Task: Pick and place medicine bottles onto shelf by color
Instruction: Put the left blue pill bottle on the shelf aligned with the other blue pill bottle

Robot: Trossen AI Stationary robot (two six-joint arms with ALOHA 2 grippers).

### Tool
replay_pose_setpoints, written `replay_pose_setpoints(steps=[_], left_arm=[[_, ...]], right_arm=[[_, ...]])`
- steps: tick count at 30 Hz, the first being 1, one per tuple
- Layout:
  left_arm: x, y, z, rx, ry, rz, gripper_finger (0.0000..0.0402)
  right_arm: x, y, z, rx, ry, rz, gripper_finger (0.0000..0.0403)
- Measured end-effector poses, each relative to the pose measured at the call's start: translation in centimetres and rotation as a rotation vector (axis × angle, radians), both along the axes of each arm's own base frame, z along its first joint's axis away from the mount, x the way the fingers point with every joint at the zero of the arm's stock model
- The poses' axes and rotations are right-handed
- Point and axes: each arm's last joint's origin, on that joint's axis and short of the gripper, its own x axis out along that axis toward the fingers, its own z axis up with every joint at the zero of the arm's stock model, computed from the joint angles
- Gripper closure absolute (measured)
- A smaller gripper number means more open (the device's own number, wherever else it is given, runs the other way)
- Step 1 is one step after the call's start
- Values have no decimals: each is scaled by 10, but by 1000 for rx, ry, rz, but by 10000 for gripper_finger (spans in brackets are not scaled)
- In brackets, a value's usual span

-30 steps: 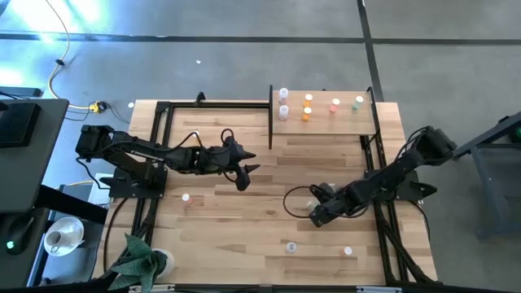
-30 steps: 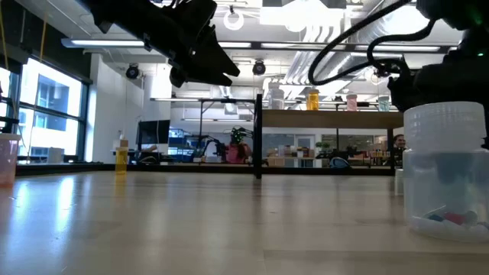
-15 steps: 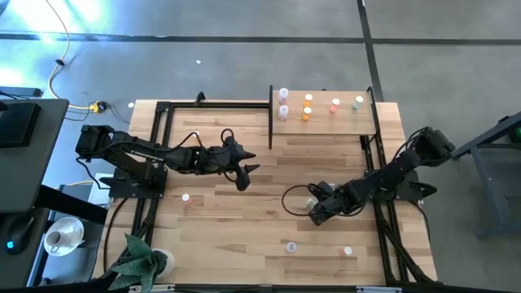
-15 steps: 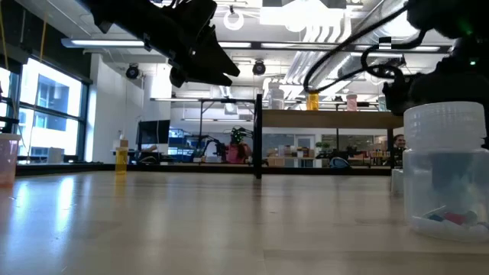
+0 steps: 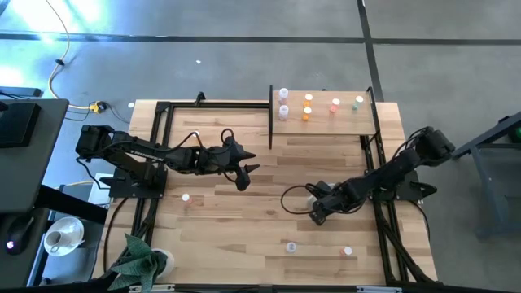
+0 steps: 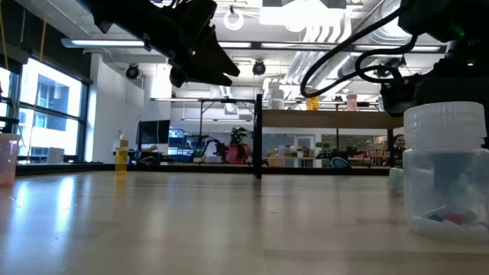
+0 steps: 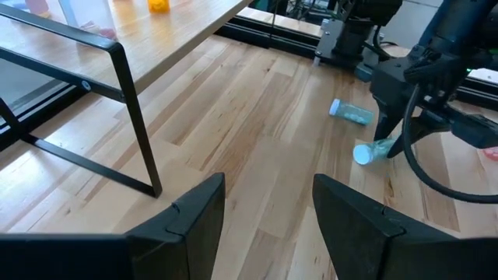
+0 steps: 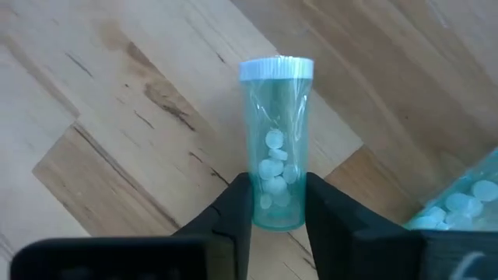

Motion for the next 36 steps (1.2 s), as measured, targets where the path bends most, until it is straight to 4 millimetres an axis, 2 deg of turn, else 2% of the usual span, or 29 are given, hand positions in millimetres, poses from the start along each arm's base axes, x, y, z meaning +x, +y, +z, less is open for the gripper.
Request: replay_pose_setpoints(steps=[7, 15, 23, 30, 36], left_arm=[[0, 0, 0, 2, 1, -1, 218], [3, 0, 0, 8, -19, -17, 218], [31, -5, -10, 62, -188, -224, 218], [52, -12, -21, 133, -372, -370, 218], [64, -21, -23, 152, -424, -442, 218]], right_arm=[[1, -3, 23, -72, -170, 76, 317], [1, -7, 77, -233, -551, 284, 315], [4, -1, 124, -469, -922, 521, 314], [4, 1, 143, -639, -1072, 615, 314], [7, 4, 141, -630, -1084, 658, 314]])
